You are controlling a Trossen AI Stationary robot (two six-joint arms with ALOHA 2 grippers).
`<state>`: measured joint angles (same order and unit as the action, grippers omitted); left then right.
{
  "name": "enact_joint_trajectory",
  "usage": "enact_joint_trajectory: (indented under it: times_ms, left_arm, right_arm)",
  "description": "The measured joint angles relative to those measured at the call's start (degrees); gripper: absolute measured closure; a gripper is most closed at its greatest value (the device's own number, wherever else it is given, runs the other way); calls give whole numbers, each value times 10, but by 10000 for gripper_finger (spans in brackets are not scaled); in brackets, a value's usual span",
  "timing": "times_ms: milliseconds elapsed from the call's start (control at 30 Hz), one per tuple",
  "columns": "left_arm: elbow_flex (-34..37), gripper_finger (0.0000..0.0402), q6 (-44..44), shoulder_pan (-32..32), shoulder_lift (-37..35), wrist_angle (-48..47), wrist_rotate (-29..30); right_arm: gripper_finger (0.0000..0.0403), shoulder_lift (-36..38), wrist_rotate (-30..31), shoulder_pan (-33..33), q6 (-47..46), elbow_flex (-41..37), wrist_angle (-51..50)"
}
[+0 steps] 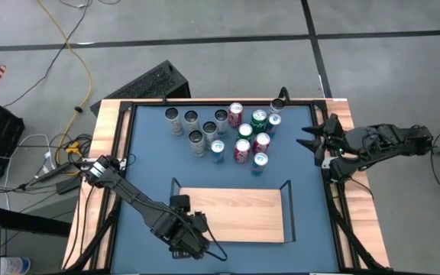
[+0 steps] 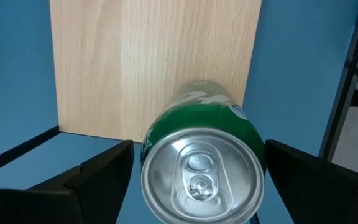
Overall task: Place canned beverage on shelf
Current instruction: Put the bottom green soda can on the shelf aligned with the other green soda can
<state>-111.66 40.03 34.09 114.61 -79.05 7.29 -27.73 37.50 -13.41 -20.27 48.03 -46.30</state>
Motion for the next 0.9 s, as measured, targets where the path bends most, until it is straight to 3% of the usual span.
enact_joint_trajectory:
  times_ms: [767, 900]
  left_arm:
    - [-2, 56, -64, -31, -26, 20, -31]
    - [-10, 56, -71, -35, -26, 15, -14]
  right_arm:
    - [157, 0, 0, 0, 15, 0, 0]
    - [157, 0, 0, 0, 22, 0, -1]
